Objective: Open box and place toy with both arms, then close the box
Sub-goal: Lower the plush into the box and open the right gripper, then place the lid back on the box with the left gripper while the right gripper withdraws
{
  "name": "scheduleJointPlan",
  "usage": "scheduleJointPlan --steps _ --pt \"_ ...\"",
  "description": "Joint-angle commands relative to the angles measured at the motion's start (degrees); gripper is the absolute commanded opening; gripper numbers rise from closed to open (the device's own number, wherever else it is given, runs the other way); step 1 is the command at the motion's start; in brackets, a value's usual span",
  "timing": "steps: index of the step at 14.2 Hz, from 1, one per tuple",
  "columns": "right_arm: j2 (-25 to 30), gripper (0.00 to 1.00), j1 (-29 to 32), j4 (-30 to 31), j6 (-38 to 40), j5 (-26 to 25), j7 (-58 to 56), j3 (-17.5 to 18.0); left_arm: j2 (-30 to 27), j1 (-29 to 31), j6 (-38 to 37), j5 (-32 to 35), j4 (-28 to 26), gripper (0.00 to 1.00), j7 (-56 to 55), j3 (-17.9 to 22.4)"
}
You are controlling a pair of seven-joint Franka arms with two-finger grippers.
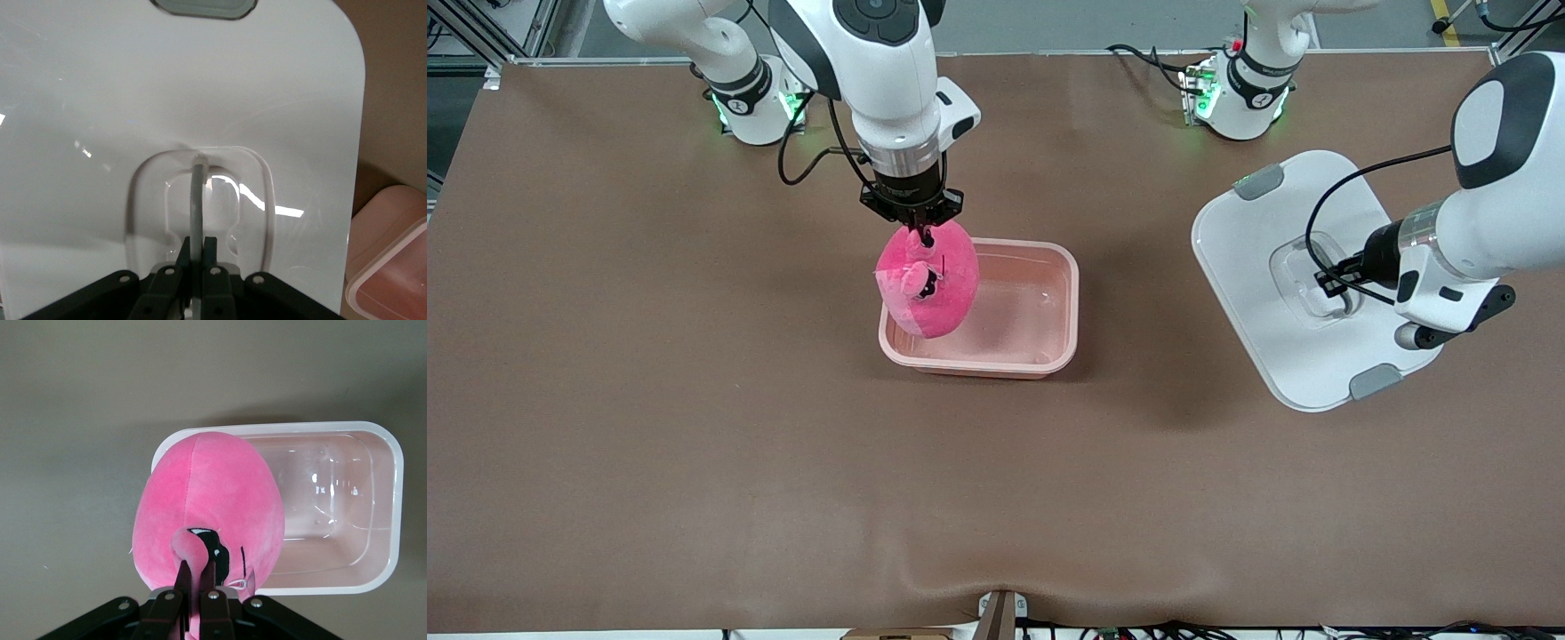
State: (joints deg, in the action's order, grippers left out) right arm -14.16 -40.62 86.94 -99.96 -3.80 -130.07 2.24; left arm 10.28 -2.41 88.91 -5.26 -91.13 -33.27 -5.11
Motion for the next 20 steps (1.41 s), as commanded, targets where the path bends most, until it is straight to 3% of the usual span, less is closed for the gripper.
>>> scheduleJointPlan --steps 1,3,4,5,6,7,16,20 --pt "0.5 0.00 -0.9 0.9 0.0 -0.9 -0.9 -0.7 -0.5 0.4 -0.5 1.0 -0.2 0.00 1.1 -0.4" --pt "0.4 0.00 -0.9 0.9 -0.1 -0.9 -0.8 -0.7 -0.6 0.4 -0.5 1.0 -0.1 0.00 1.1 -0.6" --pt "0.3 0.07 -0.9 0.9 -0.1 -0.9 -0.5 -0.7 -0.5 0.3 -0.4 1.0 -0.2 0.00 1.1 -0.6" --pt "0.3 0.28 -0.9 0.9 -0.2 -0.9 -0.3 -0.7 -0.5 0.3 -0.5 1.0 -0.2 0.00 1.1 -0.6" --pt "0.3 0.80 -0.9 0.9 -0.2 -0.9 -0.2 -0.7 -0.5 0.4 -0.5 1.0 -0.1 0.00 1.2 -0.6" --pt "0.2 1.00 -0.8 0.8 -0.2 -0.7 -0.5 -0.7 -0.6 0.4 -0.5 1.0 -0.1 0.00 1.2 -0.6" --pt "0.8 1.00 -0.1 -0.1 0.6 -0.2 5.4 -1.0 -0.5 -0.7 -0.4 0.4 0.8 0.00 -0.8 -1.0" --pt "1.4 1.00 1.9 -1.4 0.6 -0.2 15.3 -1.4 1.6 -6.4 0.6 0.1 2.6 0.00 -12.8 -1.5"
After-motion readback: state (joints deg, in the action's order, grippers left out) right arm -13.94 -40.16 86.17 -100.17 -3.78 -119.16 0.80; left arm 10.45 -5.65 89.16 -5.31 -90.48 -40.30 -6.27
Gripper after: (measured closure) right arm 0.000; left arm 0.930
